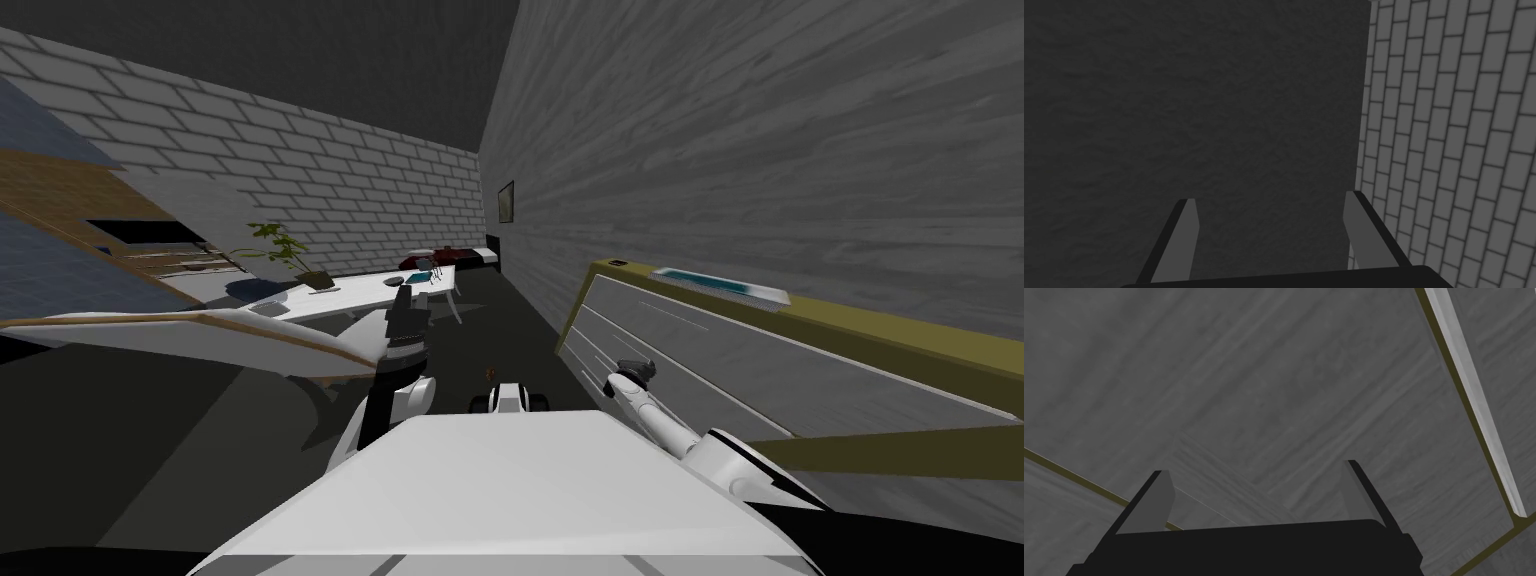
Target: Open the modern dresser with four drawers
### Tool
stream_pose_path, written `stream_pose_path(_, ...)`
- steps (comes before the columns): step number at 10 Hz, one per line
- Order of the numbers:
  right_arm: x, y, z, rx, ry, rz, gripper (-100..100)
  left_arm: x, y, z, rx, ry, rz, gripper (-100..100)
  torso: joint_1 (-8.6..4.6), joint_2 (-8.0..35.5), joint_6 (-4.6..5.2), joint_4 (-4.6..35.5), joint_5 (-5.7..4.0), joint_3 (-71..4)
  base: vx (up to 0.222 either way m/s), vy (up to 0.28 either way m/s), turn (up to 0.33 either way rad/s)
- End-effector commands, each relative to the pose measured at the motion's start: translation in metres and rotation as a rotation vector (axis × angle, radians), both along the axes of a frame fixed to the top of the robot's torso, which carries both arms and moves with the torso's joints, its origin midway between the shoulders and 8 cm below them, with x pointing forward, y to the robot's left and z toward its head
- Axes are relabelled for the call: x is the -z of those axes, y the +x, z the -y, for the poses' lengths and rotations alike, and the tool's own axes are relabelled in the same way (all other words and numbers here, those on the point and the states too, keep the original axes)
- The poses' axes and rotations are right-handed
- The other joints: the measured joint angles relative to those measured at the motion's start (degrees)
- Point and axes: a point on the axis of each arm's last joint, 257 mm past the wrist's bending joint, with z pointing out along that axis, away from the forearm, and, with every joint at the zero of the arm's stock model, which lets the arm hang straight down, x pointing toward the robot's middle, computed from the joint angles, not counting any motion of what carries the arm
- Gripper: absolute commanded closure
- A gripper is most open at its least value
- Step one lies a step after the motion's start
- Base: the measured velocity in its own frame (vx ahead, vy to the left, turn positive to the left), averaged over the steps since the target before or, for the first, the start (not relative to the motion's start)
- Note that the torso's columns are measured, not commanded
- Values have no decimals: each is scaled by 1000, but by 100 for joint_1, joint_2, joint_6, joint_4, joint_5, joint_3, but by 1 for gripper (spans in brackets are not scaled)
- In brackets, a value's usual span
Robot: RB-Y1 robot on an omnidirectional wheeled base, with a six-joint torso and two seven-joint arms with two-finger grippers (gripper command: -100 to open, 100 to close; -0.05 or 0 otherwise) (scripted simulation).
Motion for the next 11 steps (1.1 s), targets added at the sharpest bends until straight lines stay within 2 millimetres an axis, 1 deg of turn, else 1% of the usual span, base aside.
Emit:
stream_pose_path(1,0,12,-13,-33,-3,-3,100,0,0,0,0,0,0,0,3,1,4,-6,-11,1,39,-22,-267)
stream_pose_path(4,9,44,-74,-152,6,-16,100,0,0,0,0,0,0,0,-2,-10,2,-14,-24,-5,108,-61,-387)
stream_pose_path(5,9,44,-74,-152,6,-16,100,0,0,0,0,0,0,0,4,-1,1,-12,-23,0,75,-34,-119)
stream_pose_path(6,10,53,-94,-190,7,-17,100,0,0,0,0,0,0,0,19,22,-4,-6,-19,14,52,-20,-239)
stream_pose_path(7,13,56,-109,-216,1,-32,100,0,0,0,0,0,0,0,20,31,5,-3,-17,20,64,-26,-372)
stream_pose_path(8,9,62,-115,-226,7,-16,100,0,0,0,0,0,0,0,12,23,6,-5,-20,16,52,-14,-117)
stream_pose_path(9,9,62,-115,-226,7,-15,100,0,0,0,0,0,0,0,13,16,-4,-6,-20,11,21,-4,45)
stream_pose_path(10,9,68,-132,-256,3,-20,100,0,0,0,0,0,0,0,15,19,-1,-6,-19,12,32,-14,-228)
stream_pose_path(11,6,76,-153,-291,0,-12,100,0,0,0,0,0,0,0,8,14,9,-8,-21,10,68,-21,-429)
